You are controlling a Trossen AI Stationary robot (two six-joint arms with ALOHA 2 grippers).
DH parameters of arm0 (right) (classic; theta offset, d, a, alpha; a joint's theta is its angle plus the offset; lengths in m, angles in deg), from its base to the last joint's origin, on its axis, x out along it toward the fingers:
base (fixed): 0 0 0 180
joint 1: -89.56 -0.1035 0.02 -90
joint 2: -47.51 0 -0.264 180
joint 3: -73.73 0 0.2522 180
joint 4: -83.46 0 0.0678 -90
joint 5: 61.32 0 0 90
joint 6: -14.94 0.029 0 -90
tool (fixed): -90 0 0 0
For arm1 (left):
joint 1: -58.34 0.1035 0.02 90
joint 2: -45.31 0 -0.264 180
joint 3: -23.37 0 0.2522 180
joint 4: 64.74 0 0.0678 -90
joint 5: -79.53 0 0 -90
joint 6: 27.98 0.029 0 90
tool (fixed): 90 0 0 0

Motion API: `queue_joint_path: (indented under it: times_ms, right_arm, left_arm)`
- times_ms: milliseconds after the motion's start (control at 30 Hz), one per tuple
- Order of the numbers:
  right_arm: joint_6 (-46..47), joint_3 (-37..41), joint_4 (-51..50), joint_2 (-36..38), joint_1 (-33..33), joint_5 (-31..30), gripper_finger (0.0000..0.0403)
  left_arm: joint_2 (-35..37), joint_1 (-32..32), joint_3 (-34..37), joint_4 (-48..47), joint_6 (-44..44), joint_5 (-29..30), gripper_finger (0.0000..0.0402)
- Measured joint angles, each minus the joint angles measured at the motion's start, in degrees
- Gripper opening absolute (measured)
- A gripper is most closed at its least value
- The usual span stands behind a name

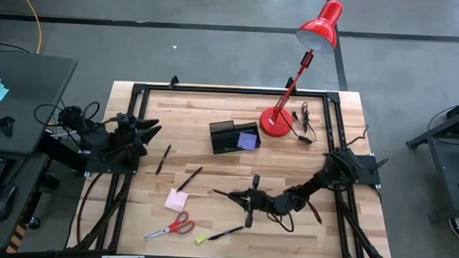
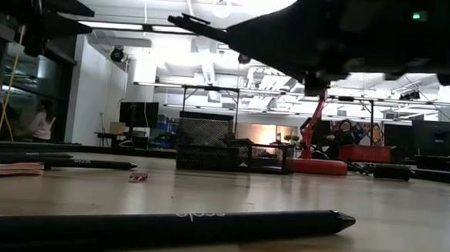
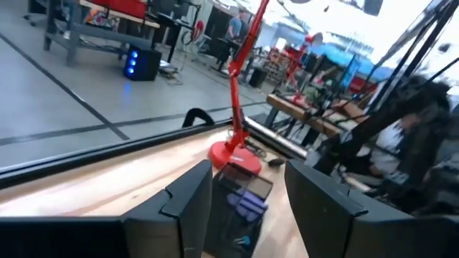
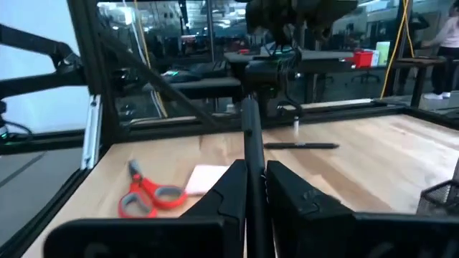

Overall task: Pick and place office supplies into organizer
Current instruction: Put the black pen into the black desk organizer

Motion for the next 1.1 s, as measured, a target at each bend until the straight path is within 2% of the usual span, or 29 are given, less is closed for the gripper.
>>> queue_joint_path:
  times_ms: [167, 333, 600, 700, 767, 1100]
  right_arm:
    - [-0.18, 0.0, 1.7, -0.01, 2.17, 2.28, 0.0017]
    - [-0.54, 0.0, 3.29, -0.01, 3.54, 5.81, 0.0016]
    - [-1.08, 0.0, 4.24, -0.01, 4.04, 5.89, 0.0019]
    - [-2.34, 0.0, 5.71, -0.01, 4.14, 5.9, 0.0015]
    - [-3.26, -0.01, 6.9, -0.01, 4.15, 5.91, 0.0017]
    - [-6.59, -0.02, 9.5, -0.01, 4.91, 5.91, 0.0017]
  left_arm:
    - [-0.96, 0.0, 0.0, 2.05, 2.0, 0.34, 0.0168]
    - [-5.66, 0.0, 0.0, 1.87, 1.68, 0.37, 0.0168]
    - [-20.33, 0.0, 0.02, 2.45, -7.93, -1.19, 0.0168]
    - [-26.97, 0.0, 0.02, 4.2, -8.45, -1.41, 0.0168]
    - [-31.17, 0.0, 0.04, 7.07, -8.47, -1.59, 0.0168]
    - [-49.47, -0.02, 0.04, 29.57, -3.62, -10.87, 0.0168]
